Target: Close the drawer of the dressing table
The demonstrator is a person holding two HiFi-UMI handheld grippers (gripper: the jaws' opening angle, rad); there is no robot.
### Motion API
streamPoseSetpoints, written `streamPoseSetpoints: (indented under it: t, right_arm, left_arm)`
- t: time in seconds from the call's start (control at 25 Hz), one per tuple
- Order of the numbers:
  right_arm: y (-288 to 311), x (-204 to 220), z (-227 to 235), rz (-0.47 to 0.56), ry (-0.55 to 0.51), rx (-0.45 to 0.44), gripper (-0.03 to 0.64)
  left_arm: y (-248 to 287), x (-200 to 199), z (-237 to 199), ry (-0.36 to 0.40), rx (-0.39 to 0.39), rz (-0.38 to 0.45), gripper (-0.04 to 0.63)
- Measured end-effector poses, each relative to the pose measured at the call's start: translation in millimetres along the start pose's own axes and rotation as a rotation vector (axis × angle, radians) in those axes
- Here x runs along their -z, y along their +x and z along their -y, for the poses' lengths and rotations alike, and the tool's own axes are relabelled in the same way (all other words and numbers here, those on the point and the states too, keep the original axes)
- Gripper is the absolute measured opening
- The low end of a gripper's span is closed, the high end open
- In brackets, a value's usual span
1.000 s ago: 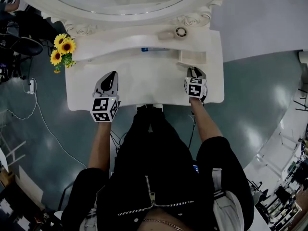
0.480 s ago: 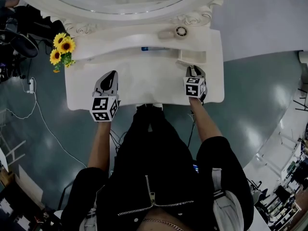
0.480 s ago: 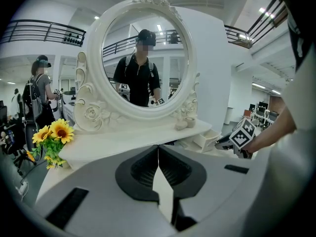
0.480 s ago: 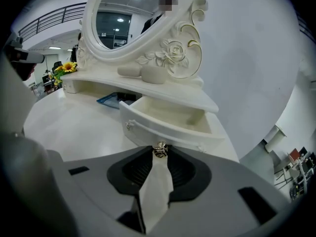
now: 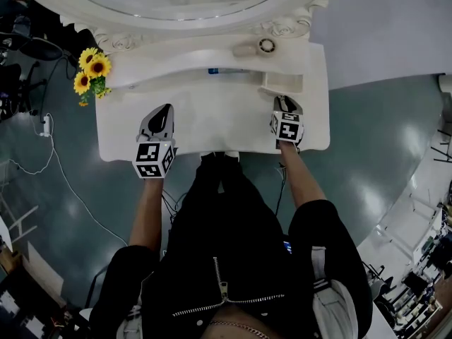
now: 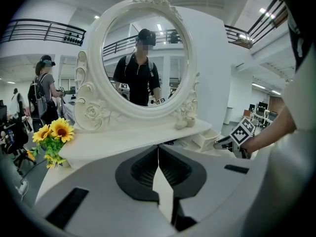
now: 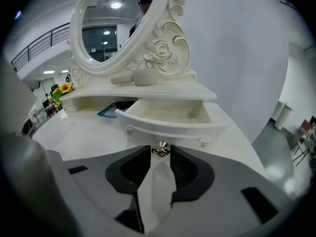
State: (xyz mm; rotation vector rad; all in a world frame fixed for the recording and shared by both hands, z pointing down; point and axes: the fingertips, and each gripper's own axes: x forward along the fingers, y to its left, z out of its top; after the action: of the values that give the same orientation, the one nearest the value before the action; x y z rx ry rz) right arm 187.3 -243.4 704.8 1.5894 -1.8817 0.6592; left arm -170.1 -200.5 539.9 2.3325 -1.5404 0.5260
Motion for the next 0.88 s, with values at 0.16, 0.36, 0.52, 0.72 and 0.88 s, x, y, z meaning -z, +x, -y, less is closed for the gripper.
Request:
streamPoseSetpoints:
  t: [0.16,0.36,0.52,0.72,0.88]
  right_arm:
    - [3.6,4.6,-1.8,0.010,0.150,-0.068,0.150]
    - [2.2,-1.5,5.4,0.035,0.276,-0.069,0.131]
    - [2.1,-1.3,5.0,0.008,0.272,-0.067,0.115]
    - [0.5,-2.1,5.4,-0.014,0.256,-0.031,0.107]
    - [1.1,-1.5,4.2,-0.020,0.166,0.006,0.106]
  left_arm:
    - [0.0,1.3,-0.6,-0.001,0.001,-0.001,0.021]
    - [-1.0,1.9,-2.2,-0.002,0.000,-0.003,0.021]
    - [-2.1,2.6,-2.7,-0.002,0.001,-0.004,0.021]
    - [-1.9,4.6,-2.8,-0.001,0.006,-0.007,0.021]
    - [-2.0,6.8,-4.4,0.000,0.006,-0.011,0.021]
